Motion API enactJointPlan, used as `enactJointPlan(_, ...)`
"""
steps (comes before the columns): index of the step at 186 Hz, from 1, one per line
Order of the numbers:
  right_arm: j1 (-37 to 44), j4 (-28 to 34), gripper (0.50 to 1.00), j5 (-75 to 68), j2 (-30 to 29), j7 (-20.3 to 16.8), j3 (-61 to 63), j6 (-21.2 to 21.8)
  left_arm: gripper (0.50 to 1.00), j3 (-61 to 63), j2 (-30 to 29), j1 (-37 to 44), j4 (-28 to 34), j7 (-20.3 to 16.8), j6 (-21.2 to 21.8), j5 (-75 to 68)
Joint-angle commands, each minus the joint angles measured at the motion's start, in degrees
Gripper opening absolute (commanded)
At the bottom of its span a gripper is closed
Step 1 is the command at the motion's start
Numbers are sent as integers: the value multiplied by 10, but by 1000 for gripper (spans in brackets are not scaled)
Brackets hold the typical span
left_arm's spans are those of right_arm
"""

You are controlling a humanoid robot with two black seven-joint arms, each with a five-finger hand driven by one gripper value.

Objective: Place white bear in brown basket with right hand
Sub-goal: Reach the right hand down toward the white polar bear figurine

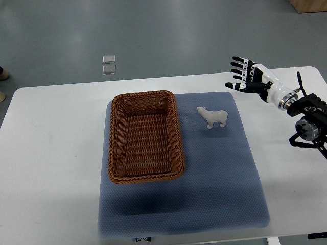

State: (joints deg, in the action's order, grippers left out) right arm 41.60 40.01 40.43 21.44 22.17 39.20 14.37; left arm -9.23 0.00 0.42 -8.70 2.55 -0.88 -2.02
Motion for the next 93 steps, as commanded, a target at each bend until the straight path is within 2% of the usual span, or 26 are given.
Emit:
enactJointPlan(1, 3, 11, 924, 99, 8, 22, -4, 8, 1000, 0, 0, 0, 0, 0, 0, 0)
enactJointPlan(53, 7, 49, 924, 341, 28, 64, -44, 6, 1000, 0, 0, 0, 0, 0, 0, 0)
enactJointPlan(93, 11, 62, 919, 402, 31, 65, -77, -21, 1000, 0, 0, 0, 0, 0, 0, 0)
